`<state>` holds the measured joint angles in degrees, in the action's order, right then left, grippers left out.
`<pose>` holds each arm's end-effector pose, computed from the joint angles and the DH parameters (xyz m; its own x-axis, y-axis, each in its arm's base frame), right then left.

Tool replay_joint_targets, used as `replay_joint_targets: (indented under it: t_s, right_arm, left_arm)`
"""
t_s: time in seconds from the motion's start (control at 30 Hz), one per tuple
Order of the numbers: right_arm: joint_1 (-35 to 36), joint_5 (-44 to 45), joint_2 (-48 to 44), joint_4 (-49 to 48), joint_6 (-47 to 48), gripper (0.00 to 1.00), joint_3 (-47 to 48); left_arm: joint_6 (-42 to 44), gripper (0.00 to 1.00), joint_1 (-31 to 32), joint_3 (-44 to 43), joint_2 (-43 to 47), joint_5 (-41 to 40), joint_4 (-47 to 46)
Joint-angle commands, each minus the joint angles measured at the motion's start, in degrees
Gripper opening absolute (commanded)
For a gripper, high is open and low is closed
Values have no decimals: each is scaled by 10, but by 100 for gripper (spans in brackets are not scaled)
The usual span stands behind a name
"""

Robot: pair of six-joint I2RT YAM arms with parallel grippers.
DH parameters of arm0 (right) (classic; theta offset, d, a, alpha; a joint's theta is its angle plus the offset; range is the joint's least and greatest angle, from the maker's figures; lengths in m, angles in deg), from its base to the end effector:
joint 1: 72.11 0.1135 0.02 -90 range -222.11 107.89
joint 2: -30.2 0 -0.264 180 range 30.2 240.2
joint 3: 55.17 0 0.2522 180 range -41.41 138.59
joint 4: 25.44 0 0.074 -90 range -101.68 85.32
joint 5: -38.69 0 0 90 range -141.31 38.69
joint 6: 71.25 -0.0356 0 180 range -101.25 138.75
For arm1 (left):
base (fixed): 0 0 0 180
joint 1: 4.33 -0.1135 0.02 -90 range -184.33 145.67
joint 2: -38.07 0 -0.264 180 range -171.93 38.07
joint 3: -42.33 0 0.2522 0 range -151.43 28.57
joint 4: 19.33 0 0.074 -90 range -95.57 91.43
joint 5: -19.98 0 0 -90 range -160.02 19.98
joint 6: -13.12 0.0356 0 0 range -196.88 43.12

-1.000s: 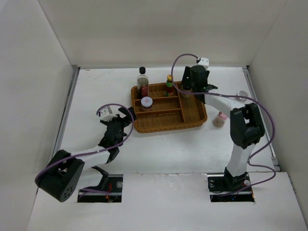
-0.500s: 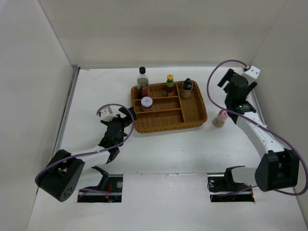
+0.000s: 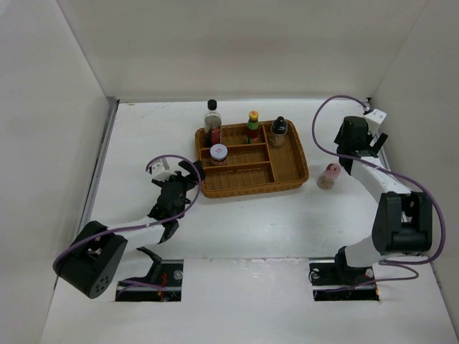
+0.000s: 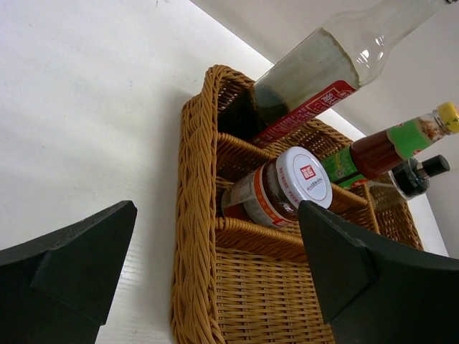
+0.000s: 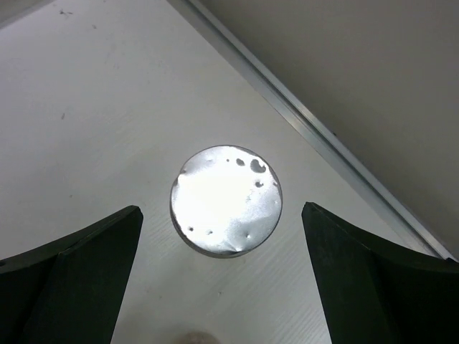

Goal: Organize the condiment bottles

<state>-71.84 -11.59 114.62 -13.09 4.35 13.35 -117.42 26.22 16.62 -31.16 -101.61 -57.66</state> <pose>0.3263 -0.0212 0.2592 -0.3194 0.1898 -0.9284 0.6594 0.7481 -0.0739 0.1930 -0.0923 0.1772 -0.0486 -0.6142 -0.7876 -0.0630 0.7889 -0.6113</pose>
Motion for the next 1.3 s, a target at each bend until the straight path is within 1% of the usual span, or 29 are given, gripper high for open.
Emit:
replay_joint_targets:
  t_s: [0.0, 0.1, 0.27, 0.33, 0.4, 0.47, 0.53, 0.6, 0.73, 0.87, 0.93, 1.07, 1.27]
  right_arm:
    - [-13, -10, 3, 1, -3, 100, 39]
    - [-22, -18, 24, 1, -5, 100, 46]
    - [-36, -48, 62, -17, -17, 100, 56]
    - [-39, -66, 73, -44, -19, 95, 54]
    - [-40, -75, 84, -54, -21, 88, 50]
    - [-40, -69, 83, -59, -22, 73, 46]
    - [-37, -57, 61, -68, -23, 60, 40]
    - [-33, -37, 24, -87, -15, 54, 32]
    - [12, -15, -46, -114, 1, 53, 31]
    - [104, -16, -63, -115, 30, 53, 55]
    - [147, -18, -51, -115, 31, 53, 64]
    - [206, -30, -17, -122, 17, 54, 77]
    - [240, -76, 56, -125, -14, 54, 106]
  left_arm:
    - [-7, 100, 5, 0, 2, 8, -23]
    - [-7, 100, 3, -4, -13, 9, -27]
    - [-7, 100, 1, -4, -10, 12, -27]
    - [-7, 100, -1, -2, -6, 12, -25]
    - [-7, 100, 3, -3, -4, 12, -24]
    - [-7, 100, 1, -4, -12, 12, -27]
    - [-7, 100, -3, -4, -10, 12, -25]
    - [-7, 100, -1, -2, -1, 12, -23]
    - [-6, 100, -5, -4, -13, 13, -26]
    - [-6, 100, -5, -4, -8, 22, -26]
    - [-5, 100, -11, -4, -9, 19, -27]
    - [-6, 100, -14, 1, 3, 20, -22]
    - [-7, 100, -14, 1, 1, 23, -22]
